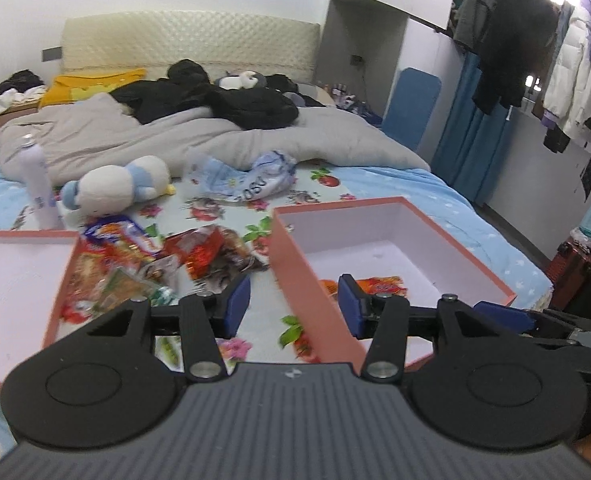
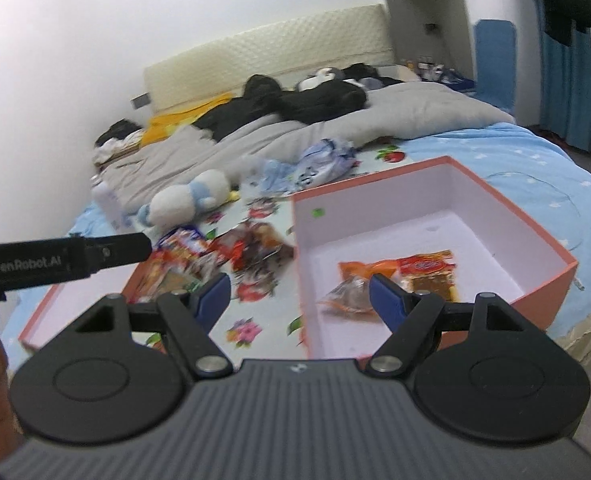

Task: Organize snacks
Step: 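Withdraw both tools from the deep box back toward the snack pile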

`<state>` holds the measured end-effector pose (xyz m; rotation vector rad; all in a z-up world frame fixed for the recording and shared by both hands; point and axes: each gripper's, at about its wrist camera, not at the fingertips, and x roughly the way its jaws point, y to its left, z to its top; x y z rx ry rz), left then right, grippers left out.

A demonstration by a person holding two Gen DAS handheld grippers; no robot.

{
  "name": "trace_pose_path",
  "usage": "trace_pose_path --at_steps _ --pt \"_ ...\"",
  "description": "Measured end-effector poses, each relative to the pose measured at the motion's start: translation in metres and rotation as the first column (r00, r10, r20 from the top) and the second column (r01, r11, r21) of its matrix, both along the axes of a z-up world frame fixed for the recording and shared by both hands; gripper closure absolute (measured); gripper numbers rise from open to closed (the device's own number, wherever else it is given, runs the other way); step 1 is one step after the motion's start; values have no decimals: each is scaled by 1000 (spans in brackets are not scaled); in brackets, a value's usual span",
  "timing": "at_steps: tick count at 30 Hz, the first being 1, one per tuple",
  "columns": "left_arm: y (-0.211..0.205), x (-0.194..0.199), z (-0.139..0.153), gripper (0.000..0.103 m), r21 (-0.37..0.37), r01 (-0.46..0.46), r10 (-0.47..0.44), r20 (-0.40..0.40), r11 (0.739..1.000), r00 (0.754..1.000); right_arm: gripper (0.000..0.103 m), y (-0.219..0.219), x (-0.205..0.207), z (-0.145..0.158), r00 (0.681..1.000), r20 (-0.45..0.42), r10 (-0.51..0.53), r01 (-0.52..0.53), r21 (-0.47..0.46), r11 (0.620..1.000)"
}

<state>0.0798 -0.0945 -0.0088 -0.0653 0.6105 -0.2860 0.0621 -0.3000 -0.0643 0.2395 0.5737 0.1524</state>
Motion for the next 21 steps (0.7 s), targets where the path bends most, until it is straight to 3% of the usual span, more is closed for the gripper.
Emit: trace_pose_path --at_steps 12,21 --pt "57 -47 -24 38 -11 -123 122 -60 992 991 25 52 -27 -7 987 -14 161 -162 -20 987" --pt "73 -31 -39 34 -28 -161 157 -113 987 981 25 65 -20 -13 982 -42 185 -187 -38 982"
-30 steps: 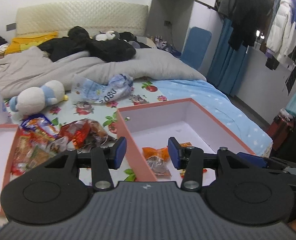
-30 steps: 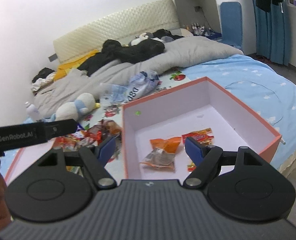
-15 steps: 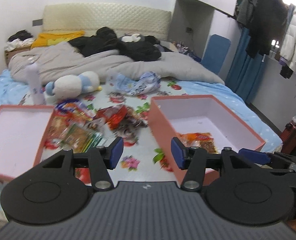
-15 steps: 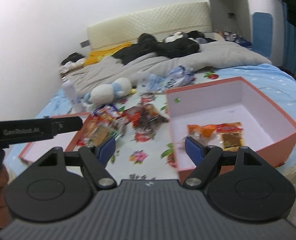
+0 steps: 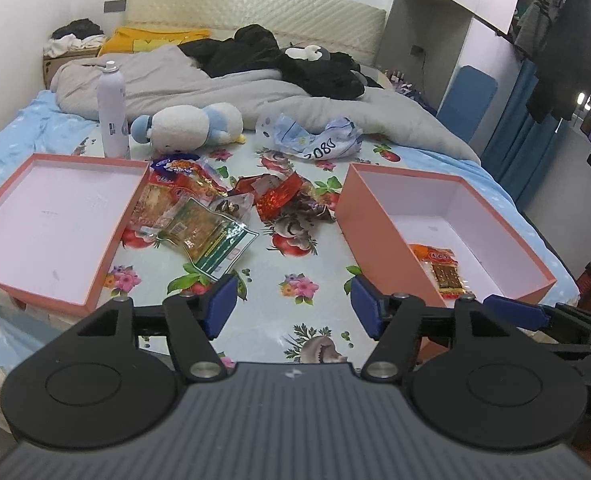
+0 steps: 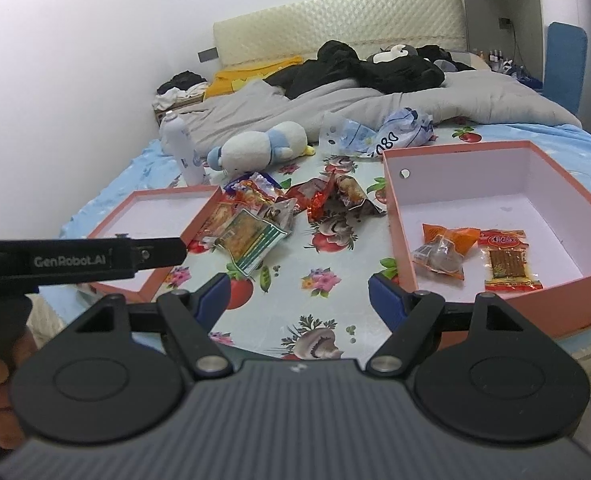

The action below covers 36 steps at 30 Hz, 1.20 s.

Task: Organize snacks

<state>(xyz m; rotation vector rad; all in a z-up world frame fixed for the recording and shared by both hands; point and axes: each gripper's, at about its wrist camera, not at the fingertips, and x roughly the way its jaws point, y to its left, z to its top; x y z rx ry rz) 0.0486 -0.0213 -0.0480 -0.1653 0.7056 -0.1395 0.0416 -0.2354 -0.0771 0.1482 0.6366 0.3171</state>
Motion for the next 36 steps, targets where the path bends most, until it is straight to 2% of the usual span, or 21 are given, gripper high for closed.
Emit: trace_pose_path --at_steps 7,10,17,28,31,34,36 --pt "8 27 -8 33 9 5 -5 -23 1000 1000 26 7 23 -2 1000 -5 -3 3 -30 1000" --pt "17 40 -13 29 5 -19 19 -31 1000 999 26 12 36 -3 1000 -4 6 -6 -36 999" --pt "34 77 -31 26 3 -54 54 -61 999 997 34 31 76 -8 998 -23 50 -51 -70 996" --pt "66 142 -93 26 -5 -92 90 -179 996 980 37 60 151 -28 995 -53 80 -86 -133 987" --pt "76 163 -110 26 -15 -110 105 -210 994 972 38 66 175 -39 995 -64 82 -92 -170 981" --pt "85 185 -127 26 -26 -133 123 -242 991 963 44 72 198 -52 994 -80 81 -96 -212 973" --pt "90 199 -139 26 -37 -148 134 -260 988 956 44 75 214 -61 992 -93 80 -99 -213 972"
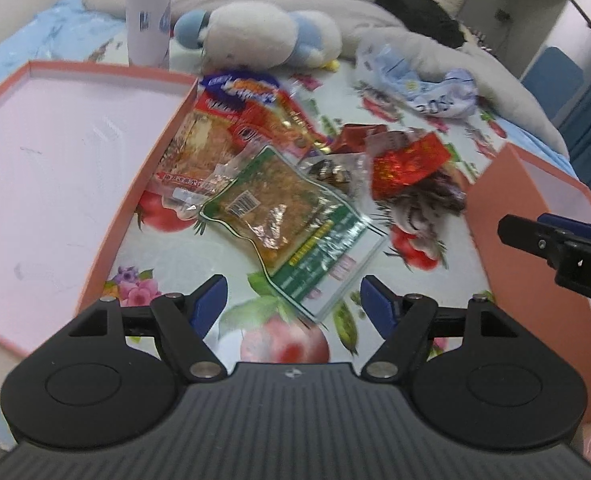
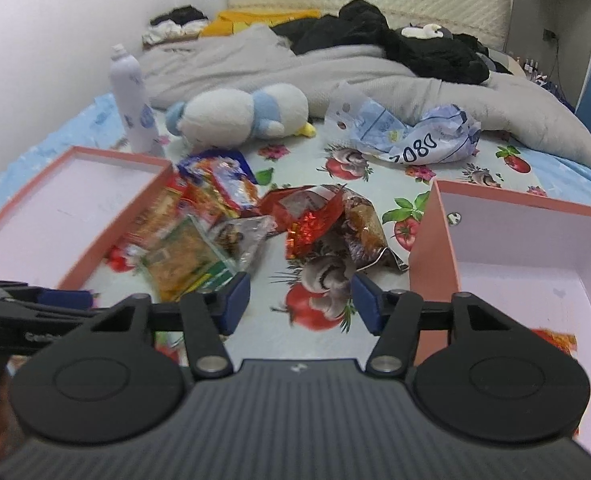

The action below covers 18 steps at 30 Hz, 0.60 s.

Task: Organize snacks

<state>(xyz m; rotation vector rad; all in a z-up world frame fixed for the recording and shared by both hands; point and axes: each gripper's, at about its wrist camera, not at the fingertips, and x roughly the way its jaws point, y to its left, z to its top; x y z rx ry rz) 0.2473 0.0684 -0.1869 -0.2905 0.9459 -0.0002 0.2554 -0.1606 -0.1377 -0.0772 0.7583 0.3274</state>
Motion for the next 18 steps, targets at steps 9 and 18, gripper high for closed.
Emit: trace_pose_path --at_steps 9,18 --pt "17 41 -46 27 -63 -65 61 -56 996 997 47 10 59 -38 996 -82 -28 36 97 995" --pt "13 56 -57 28 -1 -59 59 -22 998 998 51 20 92 -75 978 -156 -137 165 183 969"
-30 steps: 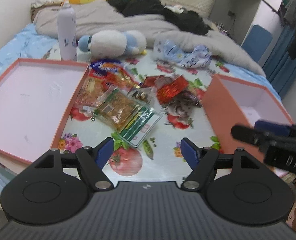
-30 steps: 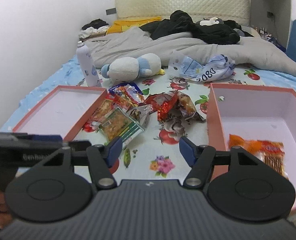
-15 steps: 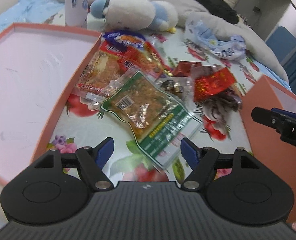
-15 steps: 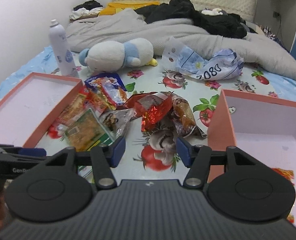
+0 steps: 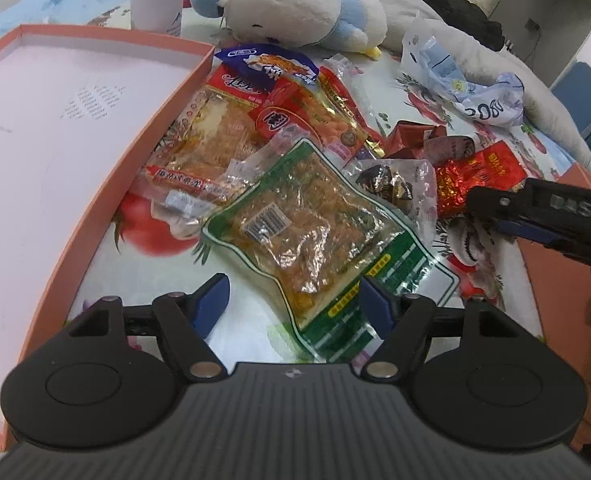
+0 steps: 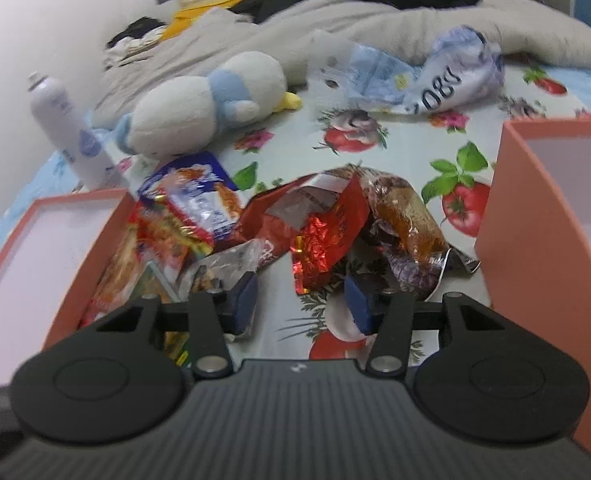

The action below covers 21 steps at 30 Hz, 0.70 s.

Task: Organize snacks

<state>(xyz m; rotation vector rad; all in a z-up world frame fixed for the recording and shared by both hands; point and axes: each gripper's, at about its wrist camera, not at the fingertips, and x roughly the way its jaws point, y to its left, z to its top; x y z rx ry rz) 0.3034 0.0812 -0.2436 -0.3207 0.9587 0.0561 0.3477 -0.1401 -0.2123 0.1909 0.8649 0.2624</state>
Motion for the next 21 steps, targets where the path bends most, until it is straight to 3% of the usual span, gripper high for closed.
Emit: trace_pose_path --at_steps 3,7,10,14,17,21 --pt "-6 3 -1 28 45 30 -29 -7 999 1000 51 1 12 -14 998 -47 -42 43 14 999" --pt "-8 4 -3 38 89 52 -52 -6 995 999 55 3 22 -24 997 -52 -58 59 14 998" --pt "-9 4 -3 49 124 66 -65 -12 990 998 58 2 27 -27 996 -45 -70 72 36 997" --pt "-4 1 -3 68 140 48 -48 -5 989 999 77 2 32 -33 995 -57 -77 80 42 996" --pt "2 0 -2 87 127 30 -30 -2 991 1000 78 2 31 -31 996 -48 -69 71 37 997" --pt "7 -3 -1 94 96 11 -12 12 995 1000 80 2 22 -23 999 -26 -48 48 22 999"
